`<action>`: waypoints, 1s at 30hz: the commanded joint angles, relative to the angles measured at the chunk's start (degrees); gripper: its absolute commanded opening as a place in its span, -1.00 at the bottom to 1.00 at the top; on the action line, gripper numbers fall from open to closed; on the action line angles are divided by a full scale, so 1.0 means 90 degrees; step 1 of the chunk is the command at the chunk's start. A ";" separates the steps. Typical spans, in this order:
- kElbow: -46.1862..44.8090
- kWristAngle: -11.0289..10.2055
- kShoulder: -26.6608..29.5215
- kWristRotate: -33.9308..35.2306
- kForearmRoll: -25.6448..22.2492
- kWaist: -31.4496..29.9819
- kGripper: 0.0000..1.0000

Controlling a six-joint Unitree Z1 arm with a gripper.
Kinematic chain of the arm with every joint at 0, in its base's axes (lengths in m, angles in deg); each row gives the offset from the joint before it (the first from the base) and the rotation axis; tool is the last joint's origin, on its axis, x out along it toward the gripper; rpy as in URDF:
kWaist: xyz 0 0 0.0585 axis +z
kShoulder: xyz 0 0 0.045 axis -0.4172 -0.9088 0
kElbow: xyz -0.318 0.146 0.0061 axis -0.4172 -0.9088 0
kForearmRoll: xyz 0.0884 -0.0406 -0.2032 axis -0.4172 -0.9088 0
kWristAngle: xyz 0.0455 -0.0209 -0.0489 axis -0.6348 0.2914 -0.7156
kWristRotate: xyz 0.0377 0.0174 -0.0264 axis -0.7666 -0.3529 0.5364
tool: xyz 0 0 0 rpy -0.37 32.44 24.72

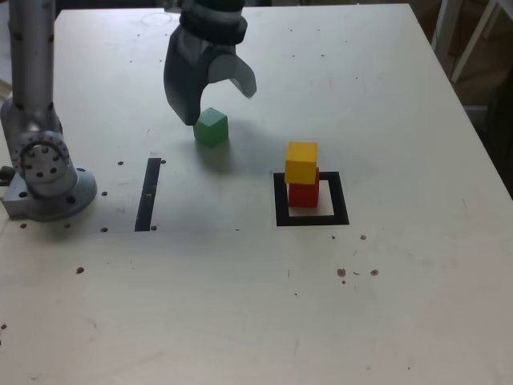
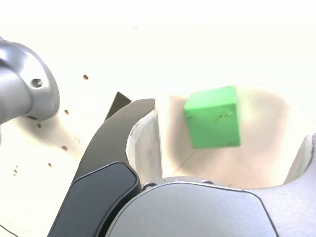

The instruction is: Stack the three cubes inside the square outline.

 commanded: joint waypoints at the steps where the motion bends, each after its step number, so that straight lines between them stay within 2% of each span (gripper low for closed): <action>1: -0.0083 0.0066 -0.0108 -0.0065 0.0120 0.0038 0.95; 7: -0.0275 0.0273 -0.0338 -0.0276 0.0453 0.0167 0.89; 11: -0.0312 0.0340 -0.0424 -0.0356 0.0503 0.0247 0.74; 14: -0.0296 0.0368 -0.0465 -0.0389 0.0513 0.0276 0.48; 19: -0.0288 0.0359 -0.0489 -0.0398 0.0601 0.0282 -0.15; 22: -0.0298 0.0336 -0.0487 -0.0403 0.0674 0.0282 -0.40; 24: -0.0298 0.0323 -0.0483 -0.0414 0.0709 0.0282 -0.47; 30: -0.0293 0.0309 -0.0478 -0.0463 0.0731 0.0282 -0.48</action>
